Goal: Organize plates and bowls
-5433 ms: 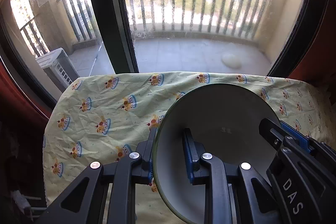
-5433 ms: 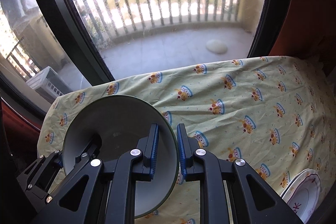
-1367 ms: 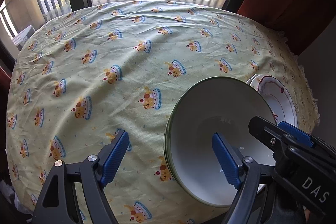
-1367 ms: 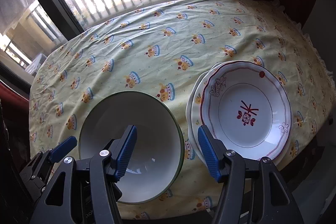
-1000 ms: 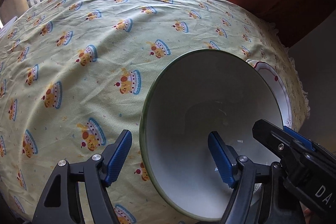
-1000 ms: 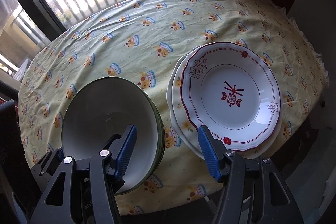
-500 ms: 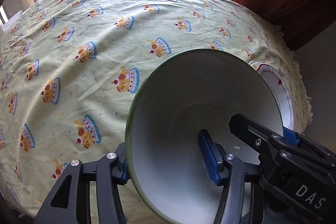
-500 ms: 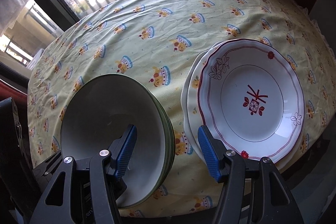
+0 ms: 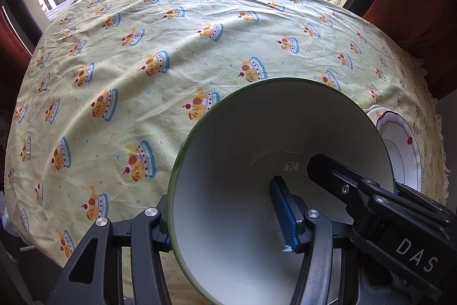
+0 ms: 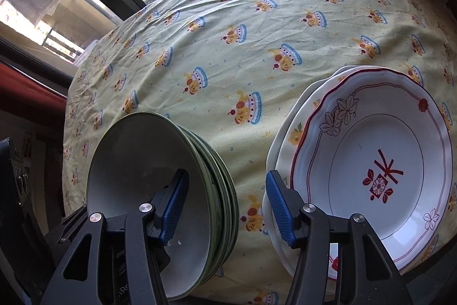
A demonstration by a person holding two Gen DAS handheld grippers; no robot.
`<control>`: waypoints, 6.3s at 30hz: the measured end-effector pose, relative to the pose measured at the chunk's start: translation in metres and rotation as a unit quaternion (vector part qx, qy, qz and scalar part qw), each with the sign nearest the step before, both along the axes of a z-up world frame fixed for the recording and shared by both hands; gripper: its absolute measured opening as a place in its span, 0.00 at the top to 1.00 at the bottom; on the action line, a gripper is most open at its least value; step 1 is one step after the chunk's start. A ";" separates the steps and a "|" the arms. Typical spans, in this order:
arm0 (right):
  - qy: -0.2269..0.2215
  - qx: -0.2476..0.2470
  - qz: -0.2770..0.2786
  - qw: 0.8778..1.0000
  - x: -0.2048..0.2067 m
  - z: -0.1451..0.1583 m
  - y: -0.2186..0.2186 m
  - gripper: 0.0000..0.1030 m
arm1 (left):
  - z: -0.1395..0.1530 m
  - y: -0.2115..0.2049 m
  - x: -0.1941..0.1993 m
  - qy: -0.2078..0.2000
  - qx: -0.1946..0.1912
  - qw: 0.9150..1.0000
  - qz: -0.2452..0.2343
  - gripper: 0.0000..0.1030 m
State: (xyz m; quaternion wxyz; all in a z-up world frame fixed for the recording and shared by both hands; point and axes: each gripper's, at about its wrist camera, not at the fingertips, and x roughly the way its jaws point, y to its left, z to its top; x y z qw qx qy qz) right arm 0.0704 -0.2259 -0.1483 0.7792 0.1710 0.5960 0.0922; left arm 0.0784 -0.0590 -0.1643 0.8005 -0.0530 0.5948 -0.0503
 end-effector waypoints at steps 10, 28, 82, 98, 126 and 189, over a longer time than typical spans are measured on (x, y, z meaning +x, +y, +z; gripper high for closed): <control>0.029 0.050 0.026 0.998 0.010 -0.014 0.003 0.63 | 0.001 0.001 0.000 0.009 0.015 1.000 -0.001 0.45; 0.022 -0.051 -0.041 0.998 -0.006 0.008 0.032 0.65 | 0.009 0.024 0.003 0.028 -0.028 0.996 -0.083 0.54; -0.065 -0.067 -0.032 0.995 -0.046 0.076 -0.095 0.65 | 0.074 -0.106 -0.033 -0.053 -0.039 0.997 -0.037 0.56; -0.034 -0.101 0.016 0.994 -0.036 0.049 -0.132 0.65 | 0.039 -0.143 -0.034 0.000 -0.070 0.997 0.008 0.56; -0.036 -0.079 0.022 0.996 -0.023 0.027 -0.170 0.58 | 0.037 -0.188 -0.028 -0.024 0.001 1.000 0.011 0.48; -0.263 -0.154 -0.075 0.949 -0.170 0.050 0.018 0.07 | 0.047 0.071 -0.151 -0.263 0.042 0.963 0.040 0.04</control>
